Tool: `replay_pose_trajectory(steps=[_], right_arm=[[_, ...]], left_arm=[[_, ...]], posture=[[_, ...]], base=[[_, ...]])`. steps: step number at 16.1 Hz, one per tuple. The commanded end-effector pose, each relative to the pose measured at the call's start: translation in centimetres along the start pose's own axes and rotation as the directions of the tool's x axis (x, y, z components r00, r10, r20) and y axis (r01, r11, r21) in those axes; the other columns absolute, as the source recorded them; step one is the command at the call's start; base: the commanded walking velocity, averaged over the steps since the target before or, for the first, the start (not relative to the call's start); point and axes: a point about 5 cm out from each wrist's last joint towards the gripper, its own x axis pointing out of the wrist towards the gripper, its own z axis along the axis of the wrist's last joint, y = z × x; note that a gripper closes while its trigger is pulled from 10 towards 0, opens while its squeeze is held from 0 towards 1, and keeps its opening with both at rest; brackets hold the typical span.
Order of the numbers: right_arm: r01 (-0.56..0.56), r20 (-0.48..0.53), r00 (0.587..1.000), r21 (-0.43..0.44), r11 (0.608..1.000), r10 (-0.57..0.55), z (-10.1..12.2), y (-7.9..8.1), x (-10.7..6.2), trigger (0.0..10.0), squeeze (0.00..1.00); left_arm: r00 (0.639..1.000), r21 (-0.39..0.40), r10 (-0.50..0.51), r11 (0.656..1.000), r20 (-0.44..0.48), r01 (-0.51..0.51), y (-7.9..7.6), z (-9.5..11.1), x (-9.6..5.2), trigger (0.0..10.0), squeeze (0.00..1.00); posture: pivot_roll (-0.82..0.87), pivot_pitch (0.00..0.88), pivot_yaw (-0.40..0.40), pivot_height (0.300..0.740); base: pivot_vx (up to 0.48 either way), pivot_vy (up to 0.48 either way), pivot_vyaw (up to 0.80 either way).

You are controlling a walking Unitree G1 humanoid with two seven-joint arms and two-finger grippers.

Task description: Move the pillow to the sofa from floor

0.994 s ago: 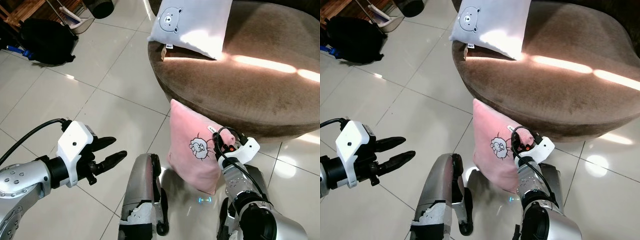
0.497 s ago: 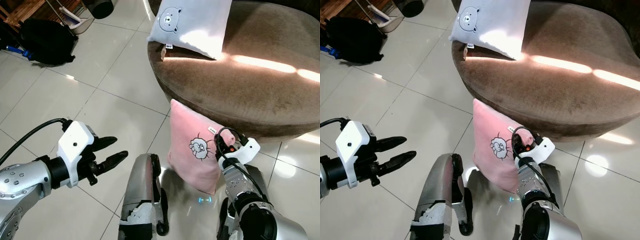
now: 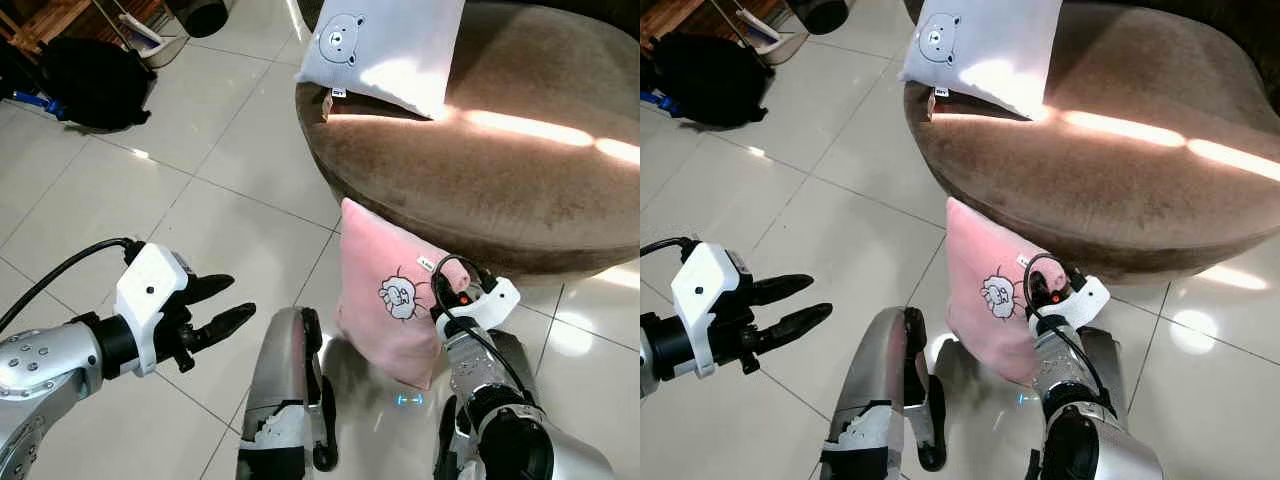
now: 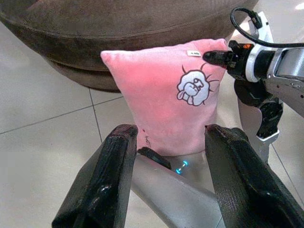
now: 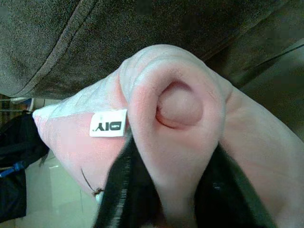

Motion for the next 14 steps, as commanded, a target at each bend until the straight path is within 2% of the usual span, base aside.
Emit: replay_pose_trajectory(steps=[1,4,7,8,10,11,12,14], right_arm=[[0.014,-0.047,0.999,0.031,0.999,-0.012,-1.8,-0.5,-0.8,0.0,0.00],[0.009,-0.050,0.999,0.032,0.999,-0.007,-1.9,-0.6,-0.9,0.0,0.00],[-0.015,-0.050,0.999,0.059,0.998,0.018,-2.0,-0.5,-0.9,0.0,0.00],[-0.055,-0.045,0.997,0.077,0.995,0.059,-2.0,0.1,-0.7,0.0,0.00],[-0.138,-0.038,0.989,0.069,0.988,0.141,-2.1,1.3,-0.6,0.0,0.00],[-0.195,0.005,0.981,0.146,0.970,0.196,-1.9,2.3,-0.6,0.0,0.00],[-0.207,0.022,0.978,0.186,0.961,0.207,-1.7,2.6,-0.6,0.0,0.00],[-0.323,0.010,0.946,0.155,0.934,0.325,-1.4,4.5,-1.0,0.0,0.00]], left_arm=[[1.000,0.002,-0.002,1.000,-0.025,0.002,-0.2,-0.2,-0.4,10.0,0.00],[1.000,0.000,-0.003,1.000,-0.030,0.003,-0.3,-0.3,-0.5,10.0,0.00],[1.000,-0.031,0.023,0.999,-0.016,-0.023,-0.5,-1.3,0.2,10.0,0.00],[1.000,-0.052,0.023,0.998,-0.013,-0.023,-1.1,-2.1,0.3,10.0,0.00],[0.999,-0.087,0.041,0.995,-0.012,-0.042,-1.5,-3.3,0.1,10.0,0.00],[0.996,-0.106,0.084,0.991,-0.012,-0.085,-1.1,-4.3,0.4,10.0,0.00],[0.995,-0.110,0.100,0.989,-0.010,-0.101,-0.9,-4.6,0.7,10.0,0.00],[0.985,-0.157,0.170,0.974,0.038,-0.162,-0.1,-5.2,2.4,10.0,0.00]], posture=[[0.42,0.312,0.249,0.536],[0.42,0.310,0.248,0.536],[0.35,0.284,0.204,0.536],[0.27,0.242,0.158,0.536],[0.22,0.219,0.129,0.536],[0.15,0.205,0.100,0.536],[0.14,0.202,0.095,0.536],[0.05,0.126,0.056,0.536]], base=[[0.000,0.000,0.00],[0.000,0.000,0.00],[0.000,0.000,0.00],[0.000,0.000,0.00],[0.000,0.000,0.00],[0.000,0.000,0.00],[0.000,0.000,0.00],[0.000,0.000,0.00]])
